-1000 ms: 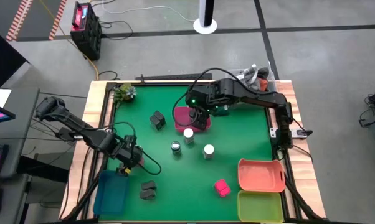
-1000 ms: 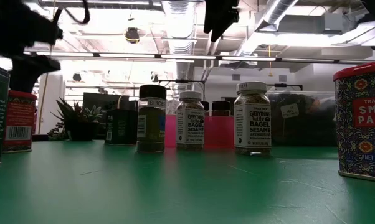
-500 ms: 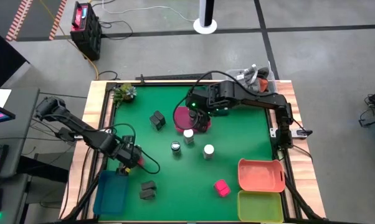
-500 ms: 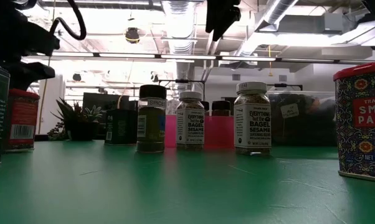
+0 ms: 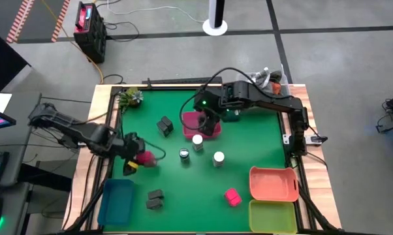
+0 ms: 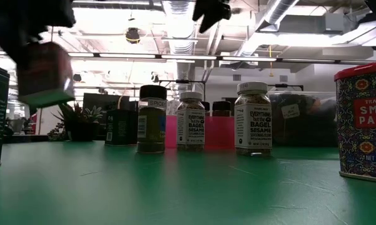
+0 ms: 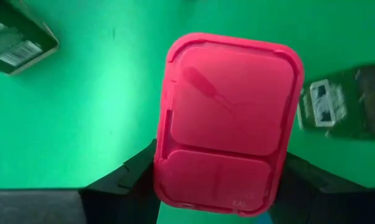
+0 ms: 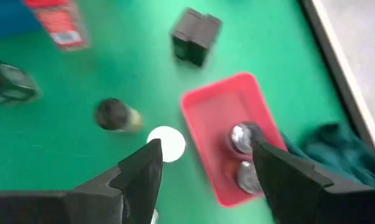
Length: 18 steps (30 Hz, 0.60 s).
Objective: Sort spices by type
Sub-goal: Put the top red seasoning can into the blue bin
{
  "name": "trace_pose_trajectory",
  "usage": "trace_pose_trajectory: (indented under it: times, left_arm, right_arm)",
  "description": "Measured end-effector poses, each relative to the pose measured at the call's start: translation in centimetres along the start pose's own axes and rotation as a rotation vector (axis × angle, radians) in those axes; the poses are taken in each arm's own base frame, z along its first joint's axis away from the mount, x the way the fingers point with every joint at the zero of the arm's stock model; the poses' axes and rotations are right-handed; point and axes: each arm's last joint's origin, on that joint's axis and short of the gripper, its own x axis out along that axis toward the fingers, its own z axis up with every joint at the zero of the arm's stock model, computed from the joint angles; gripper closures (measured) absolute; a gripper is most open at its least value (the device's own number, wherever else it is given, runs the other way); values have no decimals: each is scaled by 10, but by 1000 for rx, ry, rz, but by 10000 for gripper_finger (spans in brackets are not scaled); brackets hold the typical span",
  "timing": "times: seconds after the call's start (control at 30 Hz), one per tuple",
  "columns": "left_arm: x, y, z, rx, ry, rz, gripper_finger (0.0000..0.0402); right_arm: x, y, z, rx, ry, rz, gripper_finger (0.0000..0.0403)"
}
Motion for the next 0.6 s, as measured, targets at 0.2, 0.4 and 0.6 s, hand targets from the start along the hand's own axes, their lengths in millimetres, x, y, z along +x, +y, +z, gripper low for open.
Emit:
trace_pose_trajectory:
  times: [0.2, 0.4, 0.6]
  left_arm:
    - [-6, 14, 39, -61, 6, 1, 188]
    - [-7, 25, 94, -49, 77, 13, 188]
    - [-6, 34, 146, 27, 92, 16, 187]
  right_arm:
    - [5, 15, -1, -49, 11, 61, 127]
    - [2, 26, -5, -69, 29, 104, 127]
    - [1, 36, -7, -42, 42, 155, 127]
